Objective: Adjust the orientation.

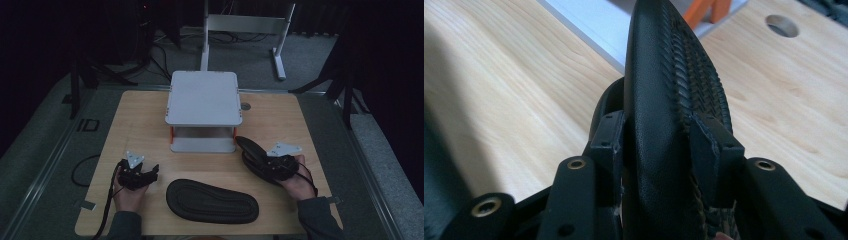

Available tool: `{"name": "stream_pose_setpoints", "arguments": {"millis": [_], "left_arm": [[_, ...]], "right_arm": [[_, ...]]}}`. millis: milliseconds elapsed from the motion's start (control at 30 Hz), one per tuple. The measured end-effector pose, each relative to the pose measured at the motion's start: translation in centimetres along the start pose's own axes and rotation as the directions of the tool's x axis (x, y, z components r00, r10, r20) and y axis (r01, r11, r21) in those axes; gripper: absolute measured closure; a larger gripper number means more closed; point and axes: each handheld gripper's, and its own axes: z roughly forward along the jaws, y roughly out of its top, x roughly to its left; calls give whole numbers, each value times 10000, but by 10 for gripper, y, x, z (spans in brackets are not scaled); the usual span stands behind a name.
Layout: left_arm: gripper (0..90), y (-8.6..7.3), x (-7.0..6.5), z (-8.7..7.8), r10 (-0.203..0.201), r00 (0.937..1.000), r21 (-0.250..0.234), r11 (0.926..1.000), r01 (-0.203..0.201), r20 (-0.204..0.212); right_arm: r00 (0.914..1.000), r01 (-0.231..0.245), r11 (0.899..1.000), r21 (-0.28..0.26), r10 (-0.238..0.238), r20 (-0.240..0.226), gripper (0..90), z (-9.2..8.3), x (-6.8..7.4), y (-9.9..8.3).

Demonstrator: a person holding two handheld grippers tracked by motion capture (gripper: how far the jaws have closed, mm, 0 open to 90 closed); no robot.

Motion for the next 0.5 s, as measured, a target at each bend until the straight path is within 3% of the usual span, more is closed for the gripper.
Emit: {"name": "stream_pose_setpoints", "arguments": {"millis": [100, 133, 167, 200, 267, 333, 367, 400, 433, 467, 500], "left_arm": [[268, 0, 0, -1, -24, 10000, -8, 10000, 24, 6], [268, 0, 0, 0, -25, 10000, -5, 10000, 25, 8], [268, 0, 0, 0, -25, 10000, -5, 10000, 25, 8], [268, 0, 0, 0, -32, 10000, -12, 10000, 32, 19], [268, 0, 0, -1, -20, 10000, -15, 10000, 20, 37], [268, 0, 0, -1, -13, 10000, -19, 10000, 13, 19], [269, 0, 0, -1, -6, 10000, -11, 10000, 6, 11], [268, 0, 0, -1, -6, 10000, -11, 10000, 6, 11], [268, 0, 0, -1, 4, 10000, -1, 10000, -4, -7], [268, 0, 0, -1, 11, 10000, -6, 10000, -11, -20], [268, 0, 0, -1, 10, 10000, -9, 10000, -10, -35]], "right_arm": [[9988, -286, 9996, -27, 285, -387, 592, -3, 1, 1], [9949, -491, 9988, 1, 489, -877, 594, -7, 2, 3], [9949, -491, 9988, 1, 489, -877, 594, -7, 2, 3], [9834, -863, 9963, -4, 851, -1605, 595, -9, 3, 6], [9786, -992, 9951, 4, 976, -1811, 595, -9, 2, 7], [9639, -1512, 9885, 88, 1494, -2202, 571, -3, -8, 9], [9627, -1689, 9856, 75, 1666, -2132, 515, 0, -14, 9], [9627, -1689, 9856, 75, 1666, -2132, 515, 0, -14, 9], [9684, -1722, 9851, -42, 1685, -1840, 477, 0, -18, 11], [9773, -1666, 9858, -204, 1623, -1358, 475, 0, -22, 12], [9896, -1413, 9899, -150, 1408, -279, 452, -2, -27, 17]]}}
